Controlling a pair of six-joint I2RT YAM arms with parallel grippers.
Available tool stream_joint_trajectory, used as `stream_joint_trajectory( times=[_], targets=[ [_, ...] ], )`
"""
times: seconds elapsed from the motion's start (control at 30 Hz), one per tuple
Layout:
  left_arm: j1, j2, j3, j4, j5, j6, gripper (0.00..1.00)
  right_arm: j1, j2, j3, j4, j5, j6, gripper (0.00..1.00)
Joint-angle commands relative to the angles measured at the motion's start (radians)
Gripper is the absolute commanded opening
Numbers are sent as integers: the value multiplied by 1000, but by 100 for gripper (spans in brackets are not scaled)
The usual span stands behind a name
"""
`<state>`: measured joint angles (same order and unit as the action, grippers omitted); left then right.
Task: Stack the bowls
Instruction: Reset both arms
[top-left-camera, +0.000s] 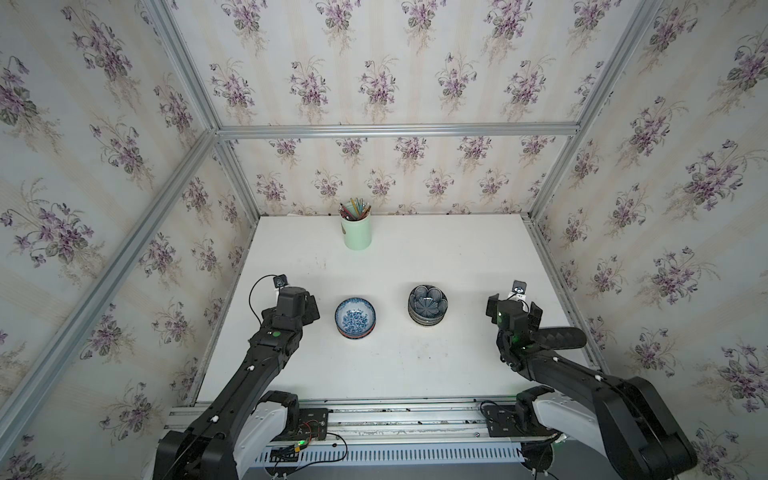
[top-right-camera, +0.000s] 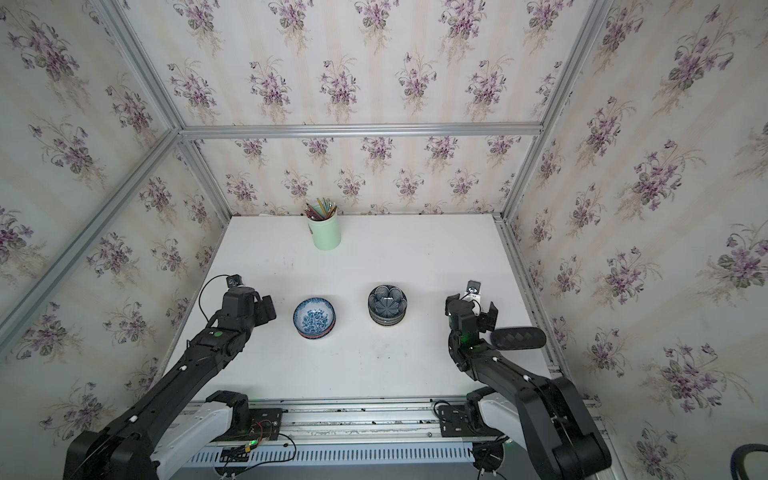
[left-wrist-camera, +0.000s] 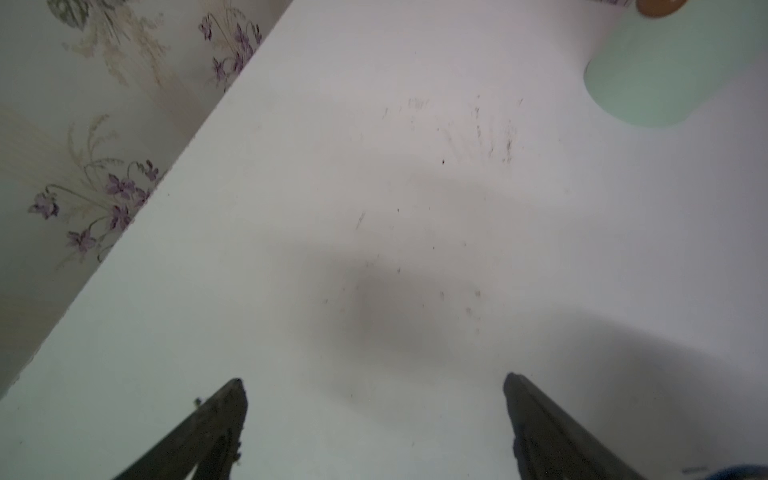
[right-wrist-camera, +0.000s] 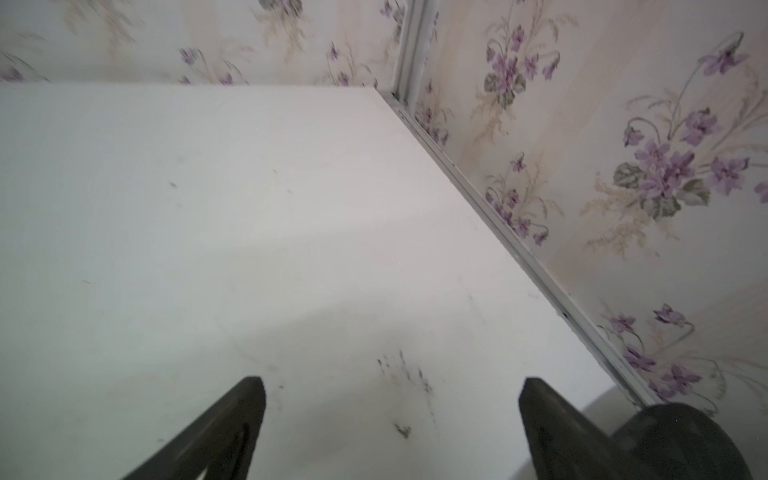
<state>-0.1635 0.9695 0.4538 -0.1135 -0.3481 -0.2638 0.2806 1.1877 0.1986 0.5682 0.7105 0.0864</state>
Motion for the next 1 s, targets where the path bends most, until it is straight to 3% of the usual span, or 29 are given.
stream_joint_trajectory(
  times=[0.0,0.1,0.17,0.2,0.27,0.33,0.4,0.47,0.57,0.67,0.73,0.97],
  targets=[
    [41,76,-76,470,42,155,97,-27,107,11,406,-15,-91,100],
    [73,275,-134,791,48,214,95,-71,182,-7,608,-96,-105,99],
    [84,295,-88,758,132,247,94,-155,284,-70,858,-286,-57,100],
    [90,331,-98,827,139,268,94,-188,321,-72,887,-406,-48,100],
    [99,422,-123,967,144,290,94,-191,373,-45,887,-433,-64,100],
    [120,604,-122,1187,243,341,94,-195,351,2,767,-440,-44,100],
    [122,533,-37,863,267,312,94,-201,369,6,780,-444,-43,100],
    [128,592,-81,1075,249,325,93,-204,357,9,755,-448,-39,100],
    [130,531,-40,892,195,277,95,-204,352,2,769,-448,-39,100],
    [128,589,-92,1081,196,307,99,-204,355,-3,781,-447,-44,100],
    [128,561,-65,978,196,291,100,-203,358,-4,787,-447,-45,100],
    [128,576,-81,1038,197,297,100,-203,357,-2,783,-447,-45,100]
  ],
)
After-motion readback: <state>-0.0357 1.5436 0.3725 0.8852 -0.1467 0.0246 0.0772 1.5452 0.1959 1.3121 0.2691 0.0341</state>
